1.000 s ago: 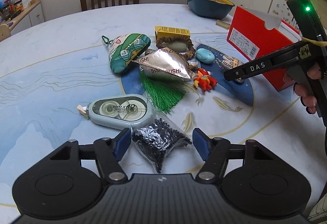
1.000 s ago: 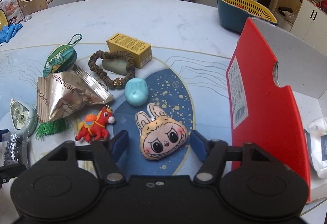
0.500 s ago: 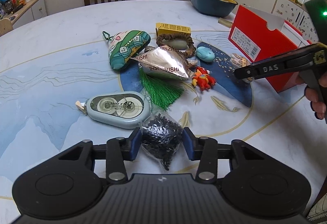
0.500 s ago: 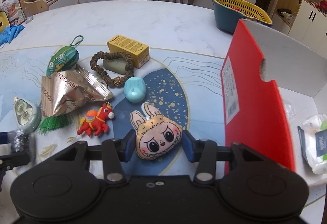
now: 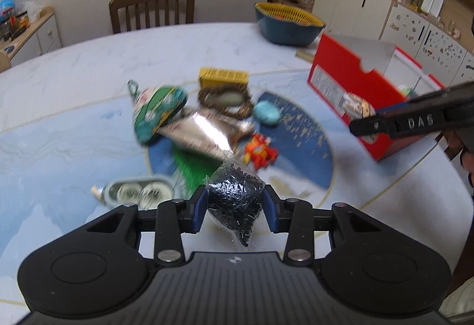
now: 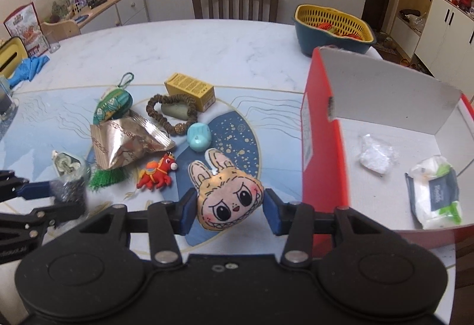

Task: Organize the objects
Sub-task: 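Carry the black-bead bag and bunny plush over the red box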

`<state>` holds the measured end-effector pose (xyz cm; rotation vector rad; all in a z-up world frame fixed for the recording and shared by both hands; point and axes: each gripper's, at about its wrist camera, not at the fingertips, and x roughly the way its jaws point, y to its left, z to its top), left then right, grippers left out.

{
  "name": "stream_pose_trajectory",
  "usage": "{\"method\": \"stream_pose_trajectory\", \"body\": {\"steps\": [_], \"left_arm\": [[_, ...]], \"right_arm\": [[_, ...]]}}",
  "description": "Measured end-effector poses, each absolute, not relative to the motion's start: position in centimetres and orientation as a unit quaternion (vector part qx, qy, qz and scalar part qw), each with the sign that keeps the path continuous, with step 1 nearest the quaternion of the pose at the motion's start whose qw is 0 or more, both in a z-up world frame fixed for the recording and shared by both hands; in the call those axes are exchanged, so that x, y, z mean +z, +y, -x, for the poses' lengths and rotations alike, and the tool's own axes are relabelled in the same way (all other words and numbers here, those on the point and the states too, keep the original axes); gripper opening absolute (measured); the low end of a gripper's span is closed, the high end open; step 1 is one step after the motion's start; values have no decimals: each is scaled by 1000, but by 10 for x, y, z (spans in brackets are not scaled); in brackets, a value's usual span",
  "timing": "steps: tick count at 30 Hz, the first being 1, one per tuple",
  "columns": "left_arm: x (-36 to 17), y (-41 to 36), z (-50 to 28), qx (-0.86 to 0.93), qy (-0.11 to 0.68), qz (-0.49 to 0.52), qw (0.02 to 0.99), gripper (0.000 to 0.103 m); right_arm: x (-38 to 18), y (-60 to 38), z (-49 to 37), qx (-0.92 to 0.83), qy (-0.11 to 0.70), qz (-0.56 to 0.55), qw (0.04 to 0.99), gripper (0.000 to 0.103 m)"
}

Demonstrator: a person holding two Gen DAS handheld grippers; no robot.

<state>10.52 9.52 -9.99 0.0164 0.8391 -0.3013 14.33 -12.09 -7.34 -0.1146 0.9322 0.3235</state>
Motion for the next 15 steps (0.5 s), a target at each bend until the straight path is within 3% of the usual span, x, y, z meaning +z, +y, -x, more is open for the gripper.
{"method": "stream_pose_trajectory", "body": {"steps": [15], "left_arm": [[-42,21,-138,-191,361,-6,913,39]], "right_arm": [[-23,-171,-142,139,418,32,897,45]]}}
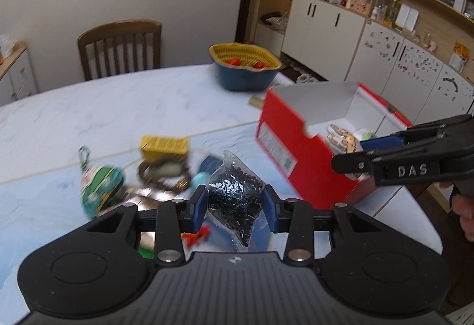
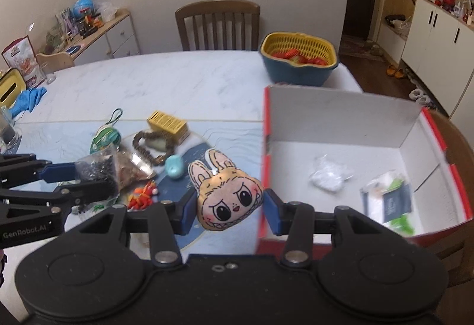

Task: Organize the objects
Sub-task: 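Carry the black-bead bag and bunny plush over the red box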

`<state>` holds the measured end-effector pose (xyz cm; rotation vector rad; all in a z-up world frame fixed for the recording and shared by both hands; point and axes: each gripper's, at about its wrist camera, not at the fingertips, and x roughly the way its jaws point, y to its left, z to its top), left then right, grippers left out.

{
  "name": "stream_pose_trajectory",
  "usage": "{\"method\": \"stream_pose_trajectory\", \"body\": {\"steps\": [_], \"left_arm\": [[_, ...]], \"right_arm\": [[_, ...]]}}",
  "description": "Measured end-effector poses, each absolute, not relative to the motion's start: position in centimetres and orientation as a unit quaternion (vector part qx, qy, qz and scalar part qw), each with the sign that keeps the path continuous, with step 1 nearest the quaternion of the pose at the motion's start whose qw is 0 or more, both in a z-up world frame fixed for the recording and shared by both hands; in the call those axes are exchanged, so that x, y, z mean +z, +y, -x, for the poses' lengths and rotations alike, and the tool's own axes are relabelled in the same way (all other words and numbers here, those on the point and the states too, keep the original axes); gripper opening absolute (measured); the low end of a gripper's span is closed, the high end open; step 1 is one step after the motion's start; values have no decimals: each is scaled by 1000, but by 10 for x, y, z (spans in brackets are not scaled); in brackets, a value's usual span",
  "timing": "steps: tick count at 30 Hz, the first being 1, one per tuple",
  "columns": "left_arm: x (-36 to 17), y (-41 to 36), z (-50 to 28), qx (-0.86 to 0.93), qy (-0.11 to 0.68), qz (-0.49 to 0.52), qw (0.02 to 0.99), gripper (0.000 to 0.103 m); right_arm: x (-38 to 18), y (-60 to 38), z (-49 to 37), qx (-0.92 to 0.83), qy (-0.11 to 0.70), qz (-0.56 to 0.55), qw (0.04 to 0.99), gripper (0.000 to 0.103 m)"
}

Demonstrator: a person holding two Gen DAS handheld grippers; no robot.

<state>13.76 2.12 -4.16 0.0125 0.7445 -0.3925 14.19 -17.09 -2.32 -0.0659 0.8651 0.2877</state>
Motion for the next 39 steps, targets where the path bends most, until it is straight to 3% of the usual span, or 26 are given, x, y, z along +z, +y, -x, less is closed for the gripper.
{"method": "stream_pose_trajectory", "body": {"steps": [17,39], "left_arm": [[-21,-94,-173,-239,348,-37,906,39],[-55,-196,-230,-249,405,-65,877,39]], "right_arm": [[-10,-256,-157,120,401,19,908,45],[-32,-352,-238,86,432,6,898,46]]}}
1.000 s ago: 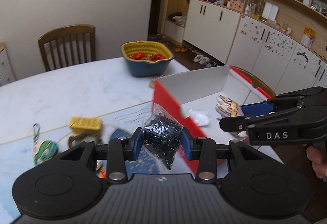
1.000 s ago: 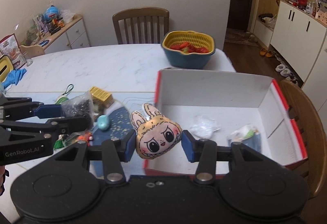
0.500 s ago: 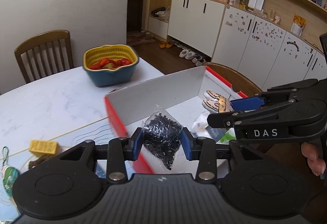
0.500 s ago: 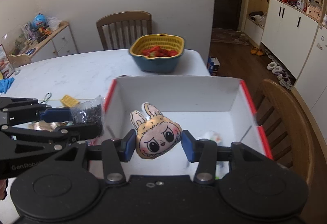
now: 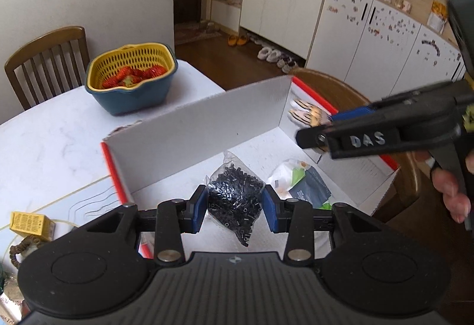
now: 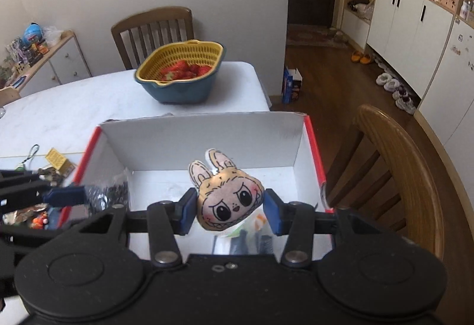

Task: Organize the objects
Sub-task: 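Carry the black-bead bag and bunny plush over the red box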

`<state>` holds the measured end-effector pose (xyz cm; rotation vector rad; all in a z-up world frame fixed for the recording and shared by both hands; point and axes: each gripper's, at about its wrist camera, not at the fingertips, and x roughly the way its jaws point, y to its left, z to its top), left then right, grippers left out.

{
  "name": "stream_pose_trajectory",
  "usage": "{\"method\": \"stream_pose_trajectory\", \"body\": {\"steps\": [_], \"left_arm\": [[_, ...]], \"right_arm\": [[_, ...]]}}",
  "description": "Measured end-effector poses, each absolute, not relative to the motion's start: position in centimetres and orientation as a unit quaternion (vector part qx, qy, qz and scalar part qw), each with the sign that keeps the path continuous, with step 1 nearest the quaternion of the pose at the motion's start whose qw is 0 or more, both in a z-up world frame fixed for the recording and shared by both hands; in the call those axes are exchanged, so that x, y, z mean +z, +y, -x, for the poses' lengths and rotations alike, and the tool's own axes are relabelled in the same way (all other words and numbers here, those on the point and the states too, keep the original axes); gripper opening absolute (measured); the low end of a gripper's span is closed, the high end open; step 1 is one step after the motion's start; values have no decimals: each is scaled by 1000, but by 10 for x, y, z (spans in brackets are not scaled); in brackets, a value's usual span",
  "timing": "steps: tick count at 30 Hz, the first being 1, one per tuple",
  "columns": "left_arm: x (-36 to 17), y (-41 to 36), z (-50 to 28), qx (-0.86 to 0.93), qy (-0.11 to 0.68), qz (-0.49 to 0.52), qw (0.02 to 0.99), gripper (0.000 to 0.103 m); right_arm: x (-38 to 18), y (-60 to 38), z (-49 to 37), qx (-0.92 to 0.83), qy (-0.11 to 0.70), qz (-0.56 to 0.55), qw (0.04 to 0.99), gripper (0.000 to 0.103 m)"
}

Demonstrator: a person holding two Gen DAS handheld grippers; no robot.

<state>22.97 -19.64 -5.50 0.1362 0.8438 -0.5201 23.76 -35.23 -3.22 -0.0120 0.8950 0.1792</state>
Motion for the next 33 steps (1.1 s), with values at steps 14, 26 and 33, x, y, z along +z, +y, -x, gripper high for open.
{"method": "stream_pose_trajectory", "body": {"steps": [14,26,33], "left_arm": [[-96,-223,-253,-232,467,-86,849,39],[-117,-226,-259,-225,511,-89,825,39],[-120,-229,-265,-218,524,-82,819,40]], "right_arm": [[-86,-342,-298,100,492,41,864,46],[-121,-332,-318,117,551,63,823,46],[-129,-327,-323,122,572,76,807,46]]}}
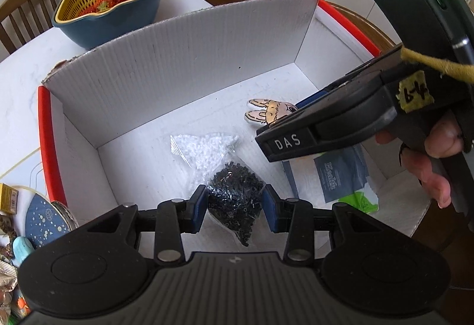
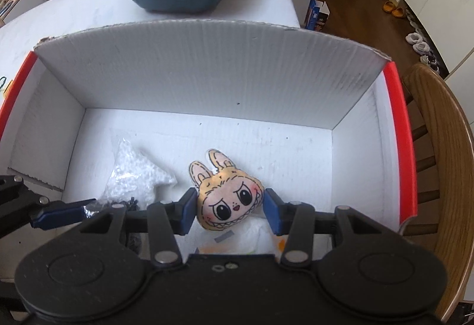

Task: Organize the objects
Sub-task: 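Carry the black-bead bag and bunny plush over the red box, then open both tools to drop the bunny and black-bead bag into the box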

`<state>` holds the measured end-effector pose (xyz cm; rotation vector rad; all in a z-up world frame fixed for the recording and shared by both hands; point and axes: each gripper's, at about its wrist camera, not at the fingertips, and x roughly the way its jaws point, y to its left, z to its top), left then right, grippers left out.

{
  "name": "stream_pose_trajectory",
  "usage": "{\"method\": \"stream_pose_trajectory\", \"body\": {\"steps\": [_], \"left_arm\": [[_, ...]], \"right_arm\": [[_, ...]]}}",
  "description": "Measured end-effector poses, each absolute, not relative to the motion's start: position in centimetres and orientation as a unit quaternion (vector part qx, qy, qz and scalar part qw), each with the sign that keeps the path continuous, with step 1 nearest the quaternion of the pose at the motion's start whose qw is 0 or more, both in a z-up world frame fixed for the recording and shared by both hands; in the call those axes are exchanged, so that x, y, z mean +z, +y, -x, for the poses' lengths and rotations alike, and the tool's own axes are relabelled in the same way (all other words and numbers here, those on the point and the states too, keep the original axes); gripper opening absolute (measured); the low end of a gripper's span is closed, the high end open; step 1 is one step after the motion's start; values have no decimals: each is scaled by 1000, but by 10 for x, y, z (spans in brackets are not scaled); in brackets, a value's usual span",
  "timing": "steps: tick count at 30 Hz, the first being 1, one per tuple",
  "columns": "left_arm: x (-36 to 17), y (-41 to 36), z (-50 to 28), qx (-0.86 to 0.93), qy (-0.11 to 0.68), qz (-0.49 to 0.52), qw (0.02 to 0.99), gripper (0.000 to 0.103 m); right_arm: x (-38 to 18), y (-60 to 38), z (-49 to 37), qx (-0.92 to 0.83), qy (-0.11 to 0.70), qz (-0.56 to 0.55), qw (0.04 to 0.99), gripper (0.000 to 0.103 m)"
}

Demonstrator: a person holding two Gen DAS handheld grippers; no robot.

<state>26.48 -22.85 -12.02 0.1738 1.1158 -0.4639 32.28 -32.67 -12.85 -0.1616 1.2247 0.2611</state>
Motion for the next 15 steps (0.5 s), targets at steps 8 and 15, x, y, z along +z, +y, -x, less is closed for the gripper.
{"method": "stream_pose_trajectory", "body": {"steps": [8,15], "left_arm": [[-119,-229,-264,-207,525,-74,822,43],[-112,-225,-260,-202,511,-64,833,56]], "right_arm": [[-127,-330,-320,130,574,66,806,49],[-120,-337,-314,128,564,54,814,57]]}}
